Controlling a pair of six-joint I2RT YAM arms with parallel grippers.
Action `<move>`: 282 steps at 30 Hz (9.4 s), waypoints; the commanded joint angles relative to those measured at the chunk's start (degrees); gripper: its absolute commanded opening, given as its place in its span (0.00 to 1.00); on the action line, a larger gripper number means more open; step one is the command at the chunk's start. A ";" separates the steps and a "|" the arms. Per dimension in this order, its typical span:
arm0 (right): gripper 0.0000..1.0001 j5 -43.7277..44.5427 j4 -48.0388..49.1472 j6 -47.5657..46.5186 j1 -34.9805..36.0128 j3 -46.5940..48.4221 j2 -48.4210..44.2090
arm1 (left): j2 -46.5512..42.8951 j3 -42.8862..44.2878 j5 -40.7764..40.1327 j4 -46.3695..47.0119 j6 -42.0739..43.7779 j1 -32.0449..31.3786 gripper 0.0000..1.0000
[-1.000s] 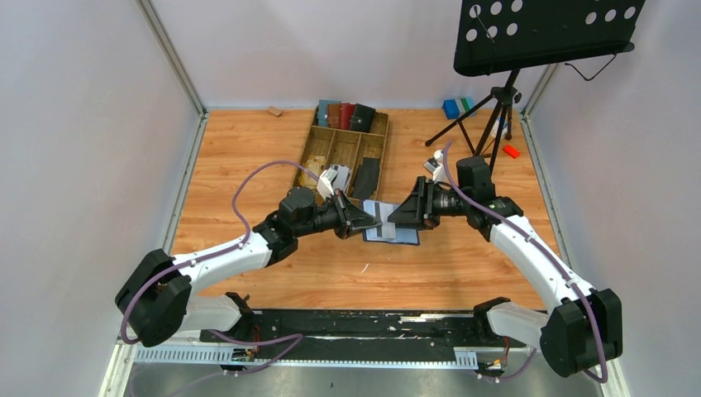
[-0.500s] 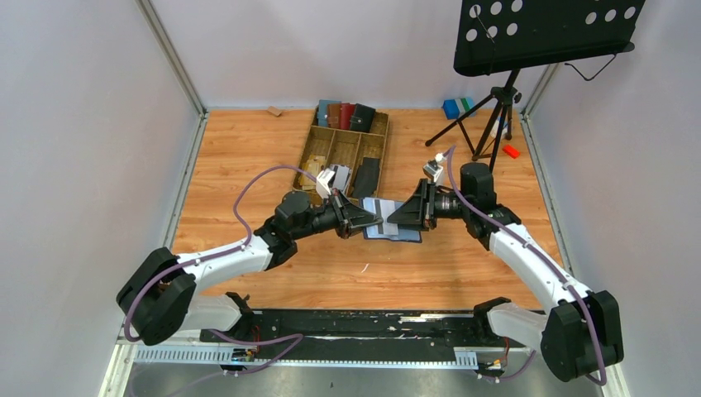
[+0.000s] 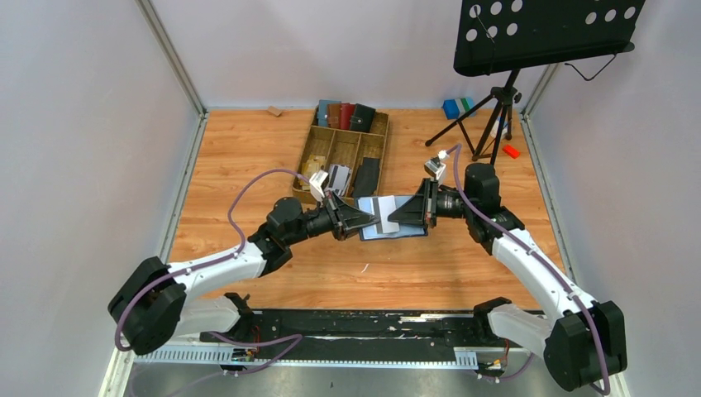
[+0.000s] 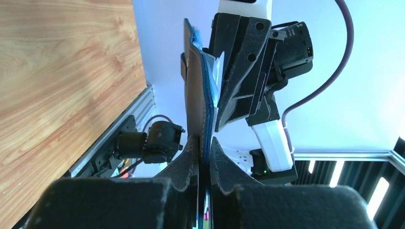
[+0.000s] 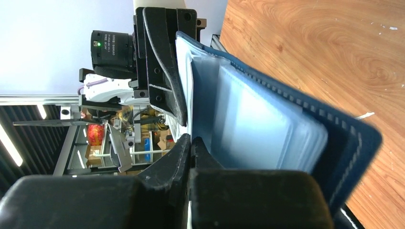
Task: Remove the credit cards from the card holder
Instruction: Remove the credit card from the card holder, then place the credit card in the storage box, then close the card holder at the center of the board.
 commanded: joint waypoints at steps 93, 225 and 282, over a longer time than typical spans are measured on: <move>0.45 31.00 -12.98 -21.99 10.22 42.97 43.89 | -6.67 17.01 -2.07 -68.86 39.85 14.41 0.00; 0.32 34.39 -28.32 -36.05 13.82 12.40 23.53 | 7.12 11.46 4.67 -45.74 36.24 6.54 0.49; 0.32 52.58 -30.72 -42.88 6.02 16.28 -6.48 | -24.28 23.49 -39.28 -65.31 66.44 6.58 1.00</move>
